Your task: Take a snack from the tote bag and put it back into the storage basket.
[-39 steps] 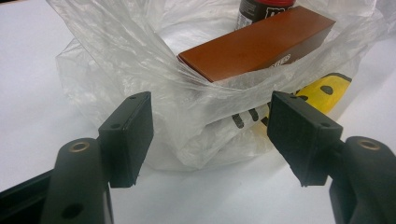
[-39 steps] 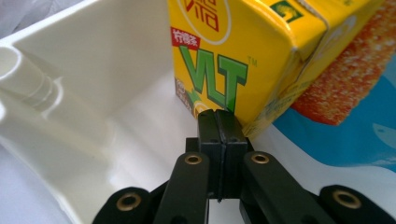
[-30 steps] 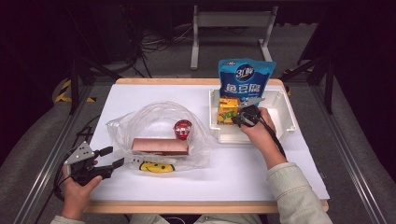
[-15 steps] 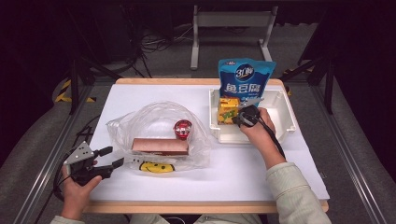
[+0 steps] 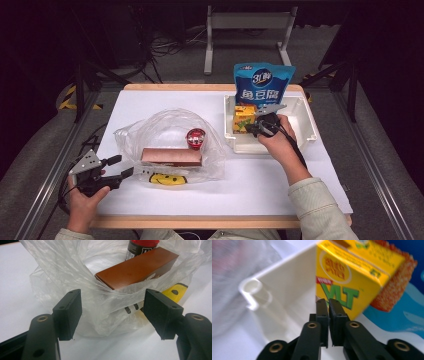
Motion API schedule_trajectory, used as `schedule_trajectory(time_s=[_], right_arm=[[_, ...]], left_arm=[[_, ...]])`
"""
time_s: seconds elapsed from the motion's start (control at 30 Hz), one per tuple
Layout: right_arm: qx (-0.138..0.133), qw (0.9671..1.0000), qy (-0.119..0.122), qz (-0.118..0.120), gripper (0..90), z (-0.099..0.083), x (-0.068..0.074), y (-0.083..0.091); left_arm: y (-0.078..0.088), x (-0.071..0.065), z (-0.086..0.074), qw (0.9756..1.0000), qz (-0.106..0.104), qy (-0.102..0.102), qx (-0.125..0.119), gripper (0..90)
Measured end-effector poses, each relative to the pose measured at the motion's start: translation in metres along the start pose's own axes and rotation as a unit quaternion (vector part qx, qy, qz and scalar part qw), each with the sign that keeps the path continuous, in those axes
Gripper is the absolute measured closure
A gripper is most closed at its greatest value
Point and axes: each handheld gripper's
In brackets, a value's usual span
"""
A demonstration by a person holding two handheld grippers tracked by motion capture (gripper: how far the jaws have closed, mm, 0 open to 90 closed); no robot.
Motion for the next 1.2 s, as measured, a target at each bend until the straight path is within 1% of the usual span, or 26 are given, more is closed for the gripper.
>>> schedule_trajectory(time_s=[0.03,0.07,0.13,0.27,0.3,0.33,0.4,0.47,0.5,0.53,0.57,0.6,0.77,0.9,1.0,1.2], right_arm=[[-0.005,1.0000,0.001,0.004,82.1,0.002,0.002,0.002],[-0.017,0.9997,-0.002,0.016,79.6,0.004,0.005,0.005],[-0.036,0.9990,-0.005,0.028,73.4,0.008,0.008,0.009],[-0.071,0.9965,-0.004,0.044,66.1,0.018,0.018,0.019],[-0.071,0.9965,-0.004,0.044,66.1,0.018,0.018,0.019],[-0.077,0.9959,-0.004,0.047,64.1,0.020,0.020,0.021],[-0.094,0.9941,-0.008,0.054,59.5,0.024,0.025,0.024],[-0.104,0.9925,-0.007,0.064,55.4,0.029,0.030,0.026],[-0.104,0.9925,-0.007,0.064,55.4,0.029,0.030,0.026],[-0.112,0.9908,-0.014,0.075,52.7,0.031,0.032,0.027],[-0.120,0.9888,-0.021,0.086,51.8,0.032,0.033,0.027],[-0.124,0.9876,-0.023,0.092,51.0,0.034,0.035,0.028],[-0.139,0.9850,-0.009,0.101,45.4,0.043,0.047,0.031],[-0.152,0.9823,-0.012,0.109,37.1,0.050,0.055,0.031],[-0.164,0.9789,-0.017,0.121,31.4,0.055,0.061,0.030],[-0.169,0.9767,-0.001,0.132,29.1,0.066,0.076,0.026]], left_arm=[[0.000,0.000,0.000,1.0000,-0.001,0.000,0.000,32.1],[-0.001,0.000,0.000,1.0000,-0.002,0.000,0.000,32.1],[-0.001,0.000,0.001,1.0000,-0.002,0.000,0.000,32.1],[-0.002,0.000,0.001,1.0000,-0.002,0.000,0.001,32.1],[-0.001,0.000,0.001,1.0000,-0.002,-0.002,0.000,32.1],[-0.001,0.000,0.001,1.0000,-0.003,0.000,-0.001,32.1],[-0.001,0.000,0.001,1.0000,-0.002,-0.001,0.000,32.1],[-0.001,0.000,0.001,1.0000,-0.002,-0.002,0.000,32.1],[-0.001,-0.001,0.001,1.0000,-0.002,-0.002,-0.001,32.1],[0.000,-0.001,0.001,1.0000,-0.001,-0.001,-0.001,32.0],[0.000,0.000,0.001,1.0000,-0.002,-0.001,-0.002,32.1],[0.000,0.000,0.001,1.0000,-0.003,-0.001,-0.003,32.1],[0.001,-0.001,0.001,1.0000,-0.004,-0.002,-0.003,32.1],[0.001,-0.001,0.000,1.0000,-0.005,-0.002,-0.004,32.1],[0.001,0.000,0.000,1.0000,-0.005,-0.001,-0.004,32.1],[0.002,-0.001,0.000,1.0000,-0.007,-0.002,-0.004,32.2]])
Point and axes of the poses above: each handheld gripper's, and its own axes: y roughly backward along the jaws, z roughly out of its top, x roughly to its left, and after that the axes turned 2 degrees about -x, right-handed
